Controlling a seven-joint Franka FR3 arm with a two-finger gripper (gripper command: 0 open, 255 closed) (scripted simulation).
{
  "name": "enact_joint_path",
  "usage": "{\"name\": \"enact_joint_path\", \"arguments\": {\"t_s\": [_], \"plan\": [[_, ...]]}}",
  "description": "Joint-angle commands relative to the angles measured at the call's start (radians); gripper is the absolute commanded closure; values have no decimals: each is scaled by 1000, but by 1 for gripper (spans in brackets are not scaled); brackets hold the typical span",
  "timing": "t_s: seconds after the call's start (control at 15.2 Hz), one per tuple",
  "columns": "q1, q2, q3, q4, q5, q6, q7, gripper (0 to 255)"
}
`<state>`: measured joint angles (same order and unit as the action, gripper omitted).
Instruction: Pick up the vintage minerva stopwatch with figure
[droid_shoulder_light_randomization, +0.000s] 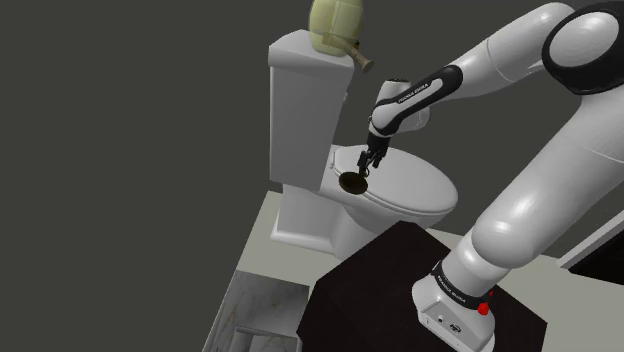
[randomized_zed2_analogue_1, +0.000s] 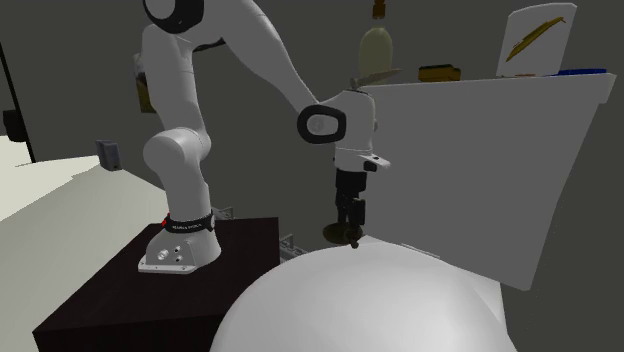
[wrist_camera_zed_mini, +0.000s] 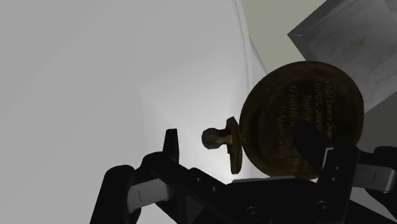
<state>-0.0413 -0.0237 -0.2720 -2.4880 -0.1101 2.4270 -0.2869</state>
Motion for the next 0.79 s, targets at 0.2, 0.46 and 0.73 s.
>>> {"name": "enact_joint_path", "arguments": {"t_s": [0.2,0.46,0.73], "plan": [[-1,17,-1,-6,4,23,-4,255],[-1,17,-1,-6,4,23,-4,255],[-1,19,-1,-5,5,24,-4,255]]}}
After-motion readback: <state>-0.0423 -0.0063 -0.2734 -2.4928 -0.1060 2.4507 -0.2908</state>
